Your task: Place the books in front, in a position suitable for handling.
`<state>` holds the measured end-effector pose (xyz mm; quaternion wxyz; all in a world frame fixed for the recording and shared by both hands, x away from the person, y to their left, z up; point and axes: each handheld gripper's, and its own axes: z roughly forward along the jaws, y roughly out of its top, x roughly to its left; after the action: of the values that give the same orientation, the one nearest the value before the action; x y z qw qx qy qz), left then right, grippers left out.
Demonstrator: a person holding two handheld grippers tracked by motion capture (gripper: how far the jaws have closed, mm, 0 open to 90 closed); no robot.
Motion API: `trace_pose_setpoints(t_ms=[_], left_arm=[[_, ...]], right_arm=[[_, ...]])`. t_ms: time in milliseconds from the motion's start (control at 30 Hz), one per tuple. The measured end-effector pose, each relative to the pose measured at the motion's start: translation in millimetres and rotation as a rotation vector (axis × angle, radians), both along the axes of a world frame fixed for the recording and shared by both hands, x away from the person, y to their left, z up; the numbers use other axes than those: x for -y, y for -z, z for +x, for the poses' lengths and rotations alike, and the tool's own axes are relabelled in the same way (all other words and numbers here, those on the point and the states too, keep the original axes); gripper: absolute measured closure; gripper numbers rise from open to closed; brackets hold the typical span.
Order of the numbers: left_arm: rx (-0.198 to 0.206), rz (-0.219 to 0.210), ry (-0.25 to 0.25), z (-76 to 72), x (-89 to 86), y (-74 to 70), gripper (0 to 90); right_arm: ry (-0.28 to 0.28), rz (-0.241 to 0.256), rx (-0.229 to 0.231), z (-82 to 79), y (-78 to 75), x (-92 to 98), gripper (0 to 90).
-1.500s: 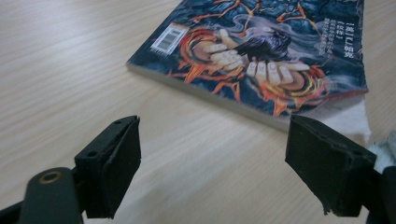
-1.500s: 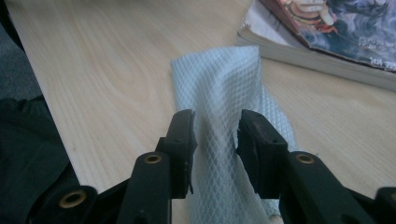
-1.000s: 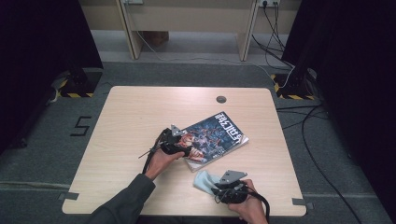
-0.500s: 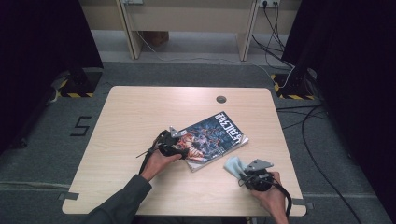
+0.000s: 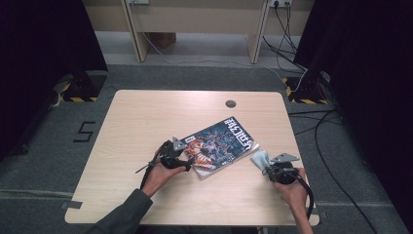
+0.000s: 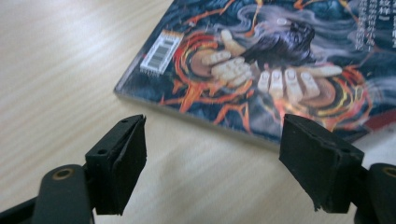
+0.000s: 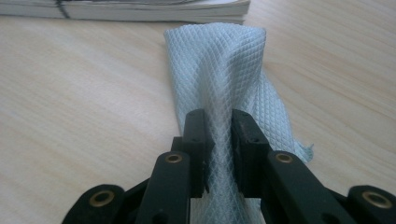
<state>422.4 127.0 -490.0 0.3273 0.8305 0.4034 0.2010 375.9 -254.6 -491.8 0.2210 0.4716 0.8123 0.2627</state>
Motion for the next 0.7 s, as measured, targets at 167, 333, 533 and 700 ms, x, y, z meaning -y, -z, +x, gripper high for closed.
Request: trace_pose_setpoints(t_ms=[167, 333, 533, 700], left_arm=[[-0.01, -0.022, 0.002, 15.8, 15.1, -2.6, 22.2], [-0.032, -0.01, -0.002, 33.5, 26.8, 6.5, 21.7], [-0.058, -0.062, -0.001, 42.4, 23.5, 14.9, 19.0], [-0.062, -0.06, -0.001, 40.0, 22.3, 14.8, 19.4]], right_arm=[[0.018, 0.016, 0.003, 6.3, 1.2, 6.2, 77.6], [0.043, 0.034, 0.006, 11.1, 1.7, 11.6, 77.4], [0.072, 0.027, 0.01, 21.7, -1.2, 16.2, 77.2], [0.107, 0.039, 0.007, 29.9, -0.1, 19.8, 71.0]])
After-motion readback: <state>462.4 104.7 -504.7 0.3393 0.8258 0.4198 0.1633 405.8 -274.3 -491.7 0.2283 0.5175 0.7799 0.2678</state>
